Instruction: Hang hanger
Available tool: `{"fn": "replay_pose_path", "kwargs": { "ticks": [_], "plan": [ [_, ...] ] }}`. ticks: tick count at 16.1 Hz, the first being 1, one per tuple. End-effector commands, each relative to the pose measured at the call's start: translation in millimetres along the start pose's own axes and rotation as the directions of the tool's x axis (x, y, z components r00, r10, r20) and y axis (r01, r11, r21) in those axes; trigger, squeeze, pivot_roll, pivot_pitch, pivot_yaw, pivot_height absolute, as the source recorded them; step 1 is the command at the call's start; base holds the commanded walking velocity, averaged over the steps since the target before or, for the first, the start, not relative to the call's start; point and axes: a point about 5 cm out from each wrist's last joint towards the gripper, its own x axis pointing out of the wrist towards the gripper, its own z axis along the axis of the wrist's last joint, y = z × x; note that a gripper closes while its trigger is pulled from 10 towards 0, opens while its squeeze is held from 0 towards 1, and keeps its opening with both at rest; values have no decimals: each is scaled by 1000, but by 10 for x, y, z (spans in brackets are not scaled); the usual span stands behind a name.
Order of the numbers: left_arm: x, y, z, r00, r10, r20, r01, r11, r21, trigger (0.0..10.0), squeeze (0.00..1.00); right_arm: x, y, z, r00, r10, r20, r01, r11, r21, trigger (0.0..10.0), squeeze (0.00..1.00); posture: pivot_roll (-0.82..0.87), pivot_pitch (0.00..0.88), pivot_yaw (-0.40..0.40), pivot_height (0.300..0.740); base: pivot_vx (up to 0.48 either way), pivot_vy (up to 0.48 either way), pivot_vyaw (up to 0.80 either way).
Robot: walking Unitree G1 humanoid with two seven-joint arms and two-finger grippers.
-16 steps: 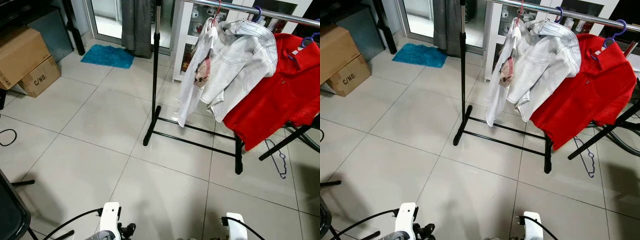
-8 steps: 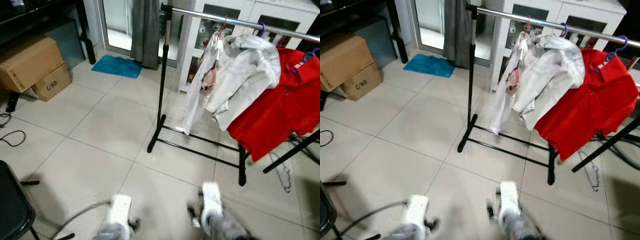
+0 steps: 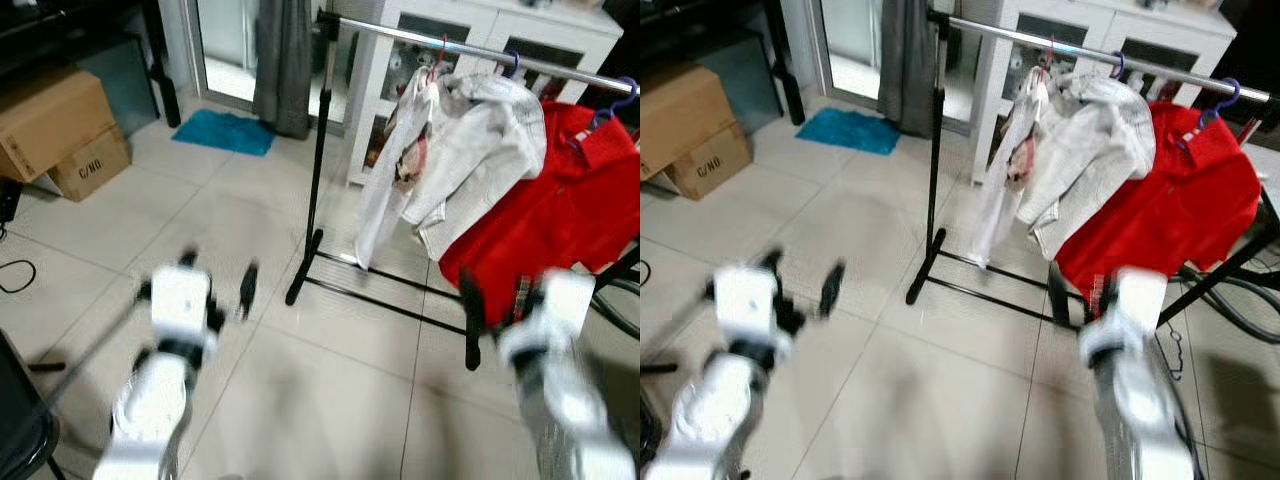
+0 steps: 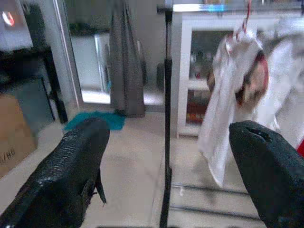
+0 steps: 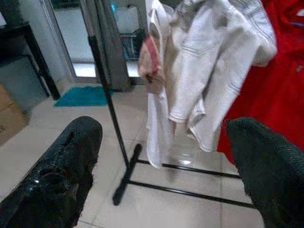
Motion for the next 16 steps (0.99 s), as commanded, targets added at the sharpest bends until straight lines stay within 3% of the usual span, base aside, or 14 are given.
{"fn": "replay_pose_path", "kwargs": {
  "ticks": [1, 2, 3, 4, 5, 6, 8, 9, 11, 12, 14, 16],
  "plan": [
    [24, 35, 54, 1000, 20, -10, -20, 1000, -15, 10000, 1000, 8, 53, 67, 1000, -6, -25, 7, 1000, 14, 10000, 1000, 36, 0, -55, 740, 0, 0, 0],
    [64, 48, 77, 999, 29, -34, -30, 999, -39, 10000, 224, 61, 145, 128, 998, -29, -48, 26, 998, -52, 10000, 1000, 40, 0, -60, 740, 0, 0, 0],
    [87, 32, 105, 998, 44, -38, -45, 999, -23, 10000, 0, 120, 214, 174, 1000, -6, 2, 6, 996, -94, 10000, 925, 56, 1, -58, 740, 0, 0, 0],
    [107, -12, 113, 998, 5, -66, -6, 1000, -25, 10000, 0, 124, 258, 171, 999, 50, 3, -49, 984, -169, 10000, 0, 61, 0, -56, 740, 0, 0, 0],
    [159, -77, 124, 995, -46, -90, 42, 998, -44, 10000, 0, 121, 219, 127, 999, 3, -47, -11, 984, -178, 10000, 0, 58, 0, -45, 740, 0, 0, 0],
    [314, -79, 172, 996, -43, -79, 37, 996, -78, 10000, 0, 145, 294, 136, 996, 28, -80, -32, 998, -49, 10000, 0, 29, 0, -18, 740, 0, 0, 0],
    [320, -81, 193, 996, -55, -72, 47, 993, -110, 10000, 0, 143, 327, 110, 996, 21, -89, -23, 1000, -13, 10000, 0, 27, 0, -25, 740, 0, 0, 0],
    [236, -87, 146, 993, -50, -104, 43, 997, -66, 10000, 0, 104, 347, 21, 993, 20, -118, -20, 1000, 7, 10000, 0, 64, 0, -49, 740, 307, 0, 800],
    [227, -61, 120, 991, -24, -132, 19, 999, -41, 10000, 0, 162, 398, 64, 996, 44, -81, -49, 997, -59, 10000, 0, 89, 0, -92, 740, 285, 0, 800],
    [249, -65, 106, 991, -25, -130, 18, 998, -53, 10000, 0, 203, 405, 67, 995, 58, -79, -62, 997, -44, 10000, 0, 95, 0, -95, 740, 266, 0, 0],
    [262, -91, 168, 992, -30, -124, 19, 996, -83, 10000, 0, 273, 451, 191, 995, 94, -21, -93, 995, 30, 10000, 0, 96, 0, -62, 740, 291, 0, 0],
    [254, -114, 166, 990, -66, -126, 56, 995, -83, 10000, 0, 258, 503, 206, 993, 118, -26, -114, 987, 116, 10000, 0, 84, 0, -50, 740, 336, 0, 0]
  ]
}}
